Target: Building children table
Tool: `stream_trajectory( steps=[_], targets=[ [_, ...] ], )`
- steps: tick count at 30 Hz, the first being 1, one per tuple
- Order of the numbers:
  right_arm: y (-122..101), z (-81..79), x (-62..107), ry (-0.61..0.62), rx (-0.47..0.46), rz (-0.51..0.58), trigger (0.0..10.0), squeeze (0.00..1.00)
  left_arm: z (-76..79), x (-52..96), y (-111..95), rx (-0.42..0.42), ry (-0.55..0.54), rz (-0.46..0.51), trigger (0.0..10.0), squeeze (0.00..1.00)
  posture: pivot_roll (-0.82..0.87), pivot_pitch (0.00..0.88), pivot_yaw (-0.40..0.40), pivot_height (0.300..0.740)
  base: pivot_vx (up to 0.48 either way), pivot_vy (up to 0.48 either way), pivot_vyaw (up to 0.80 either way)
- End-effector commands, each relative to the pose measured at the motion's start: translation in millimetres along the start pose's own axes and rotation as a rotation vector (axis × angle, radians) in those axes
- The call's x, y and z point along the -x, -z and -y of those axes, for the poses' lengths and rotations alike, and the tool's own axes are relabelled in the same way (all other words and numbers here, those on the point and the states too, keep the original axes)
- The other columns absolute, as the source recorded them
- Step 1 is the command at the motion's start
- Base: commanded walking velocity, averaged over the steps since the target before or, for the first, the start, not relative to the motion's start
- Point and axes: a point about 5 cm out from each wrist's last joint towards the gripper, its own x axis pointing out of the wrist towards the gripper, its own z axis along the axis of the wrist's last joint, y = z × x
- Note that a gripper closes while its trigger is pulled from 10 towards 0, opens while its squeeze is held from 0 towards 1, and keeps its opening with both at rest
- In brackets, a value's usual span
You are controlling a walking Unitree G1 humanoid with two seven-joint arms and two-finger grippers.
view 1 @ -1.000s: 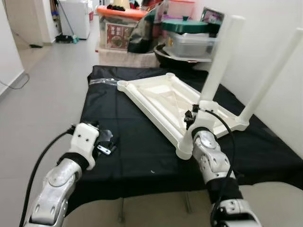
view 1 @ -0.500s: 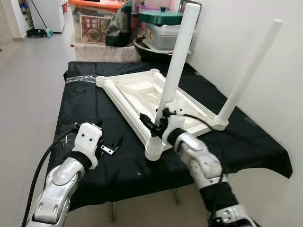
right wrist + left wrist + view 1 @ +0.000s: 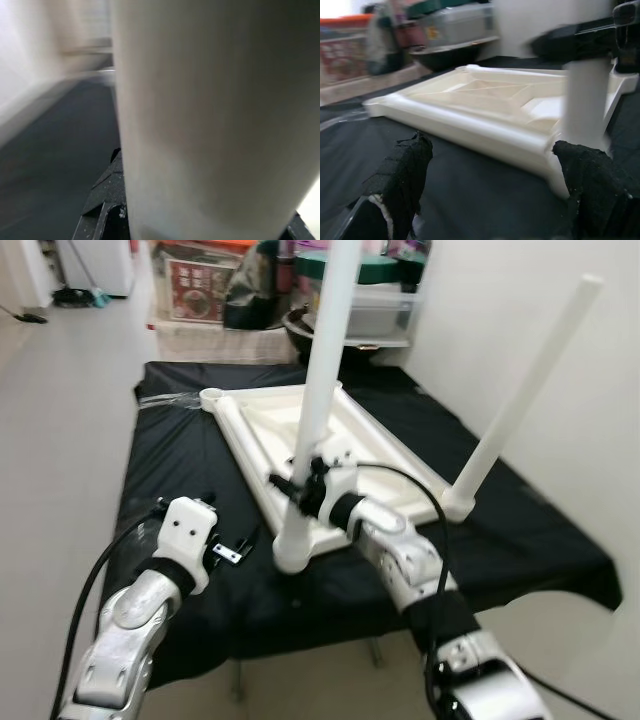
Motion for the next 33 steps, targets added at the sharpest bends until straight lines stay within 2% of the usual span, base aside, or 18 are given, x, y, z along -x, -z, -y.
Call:
stream_trajectory(
  steps=[1, 3, 4, 5, 6, 9, 10, 12, 13, 18, 20, 23, 26, 27, 30, 31, 32, 33],
  targets=[
    [35.5, 32.1, 6.1, 0.236, 0.002, -0.197, 0.0, 0.0, 0.1, 2.7, -0.1, -0.007, 0.0, 0.001, 10.0, 0.0, 0.14, 0.0, -0.179, 0.74, 0.0, 0.0, 0.0],
    [41.2, 29.3, 14.8, 0.268, 0.002, -0.209, 0.0, 0.0, 0.7, 2.1, -0.2, -0.005, 0.0, 0.001, 10.0, 0.0, 0.14, 0.0, -0.176, 0.74, 0.0, 0.0, 0.0],
    [40.8, 3.6, 24.8, 0.127, -0.004, -0.204, 9.6, 0.0, 3.0, 0.4, -0.8, -0.001, 0.011, 0.005, 10.0, 0.0, 0.14, 0.0, -0.172, 0.74, 0.0, 0.0, 0.0],
    [34.2, -7.9, 27.3, 0.048, -0.016, -0.159, 10.0, 0.0, 4.1, -0.2, -0.8, -0.001, 0.019, 0.006, 10.0, 0.0, 0.13, 0.0, -0.166, 0.74, 0.0, 0.0, 0.0],
    [34.2, -7.9, 27.3, 0.048, -0.016, -0.159, 10.0, 0.0, 4.1, -0.2, -0.8, -0.001, 0.019, 0.006, 10.0, 0.0, 0.13, 0.0, -0.166, 0.74, 0.0, 0.0, 0.0],
    [20.6, -25.4, 27.4, -0.129, -0.017, -0.076, 10.0, 0.0, 4.6, -0.7, 0.2, -0.003, 0.025, 0.004, 10.0, 0.0, 0.12, 0.0, -0.164, 0.74, 0.0, 0.0, 0.0],
    [13.6, -25.4, 26.2, -0.155, -0.003, -0.026, 10.0, 1.0, 4.1, -1.2, 0.2, -0.004, 0.024, 0.005, 10.0, 0.0, 0.12, 0.0, -0.162, 0.74, 0.0, 0.0, 0.0],
    [8.4, -24.7, 23.4, -0.175, -0.016, -0.006, 10.0, 1.0, 3.6, -1.9, -0.1, -0.006, 0.023, 0.006, 10.0, 0.0, 0.12, 0.0, -0.167, 0.74, 0.0, 0.0, 0.0],
    [1.5, -24.8, 22.2, -0.23, -0.03, 0.025, 10.0, 0.0, 3.3, -2.4, -0.5, -0.007, 0.022, 0.008, 10.0, 0.0, 0.13, 0.0, -0.173, 0.74, 0.0, 0.0, 0.0],
    [-14.3, -28.6, 26.5, -0.414, -0.072, 0.088, 10.0, 0.0, 3.0, -2.5, -0.7, -0.008, 0.02, 0.011, 10.0, 0.0, 0.13, 0.0, -0.174, 0.74, 0.0, 0.0, 0.0],
    [-22.6, -32.1, 38.6, -0.649, -0.012, 0.152, 10.0, 0.0, 3.6, -1.9, 0.3, -0.008, 0.02, 0.01, 10.0, 0.0, 0.13, 0.0, -0.176, 0.74, 0.0, 0.0, 0.0],
    [-20.7, -32.5, 44.2, -0.774, 0.059, 0.155, 10.0, 0.0, 4.7, -2.6, 0.3, -0.008, 0.022, 0.011, 10.0, 0.0, 0.14, 0.0, -0.179, 0.74, 0.0, 0.0, 0.0],
    [-14.7, -31.3, 33.6, -0.733, 0.087, 0.123, 10.0, 0.0, 4.7, -3.3, -0.8, -0.01, 0.022, 0.015, 10.0, 0.0, 0.14, 0.0, -0.183, 0.74, 0.0, 0.0, 0.0],
    [-8.5, -28.3, 22.0, -0.637, 0.097, 0.081, 0.0, 0.0, 3.9, -2.6, -1.3, -0.011, 0.018, 0.017, 10.0, 0.0, 0.15, 0.0, -0.188, 0.74, 0.0, 0.0, 0.0],
    [-4.3, -26.2, 14.7, -0.572, 0.104, 0.053, 0.0, 0.0, 3.2, -2.1, -1.6, -0.013, 0.015, 0.017, 10.0, 0.0, 0.15, 0.0, -0.19, 0.74, 0.0, 0.0, 0.0],
    [1.5, -18.0, 4.8, -0.424, 0.088, -0.007, 0.0, 0.0, 2.6, -1.1, -1.6, -0.014, 0.012, 0.017, 10.0, 0.0, 0.15, 0.0, -0.19, 0.74, 0.0, 0.0, 0.0],
    [10.5, 5.2, -3.3, -0.126, 0.056, -0.069, 0.0, 0.0, 2.3, 0.6, -1.3, -0.014, 0.007, 0.016, 10.0, 0.0, 0.16, 0.0, -0.192, 0.74, 0.0, 0.0, 0.0],
    [10.5, 5.2, -3.3, -0.126, 0.056, -0.069, 0.0, 0.0, 2.3, 0.6, -1.3, -0.014, 0.007, 0.016, 10.0, 0.0, 0.16, 0.0, -0.192, 0.74, 0.0, 0.0, 0.0]
  ],
)
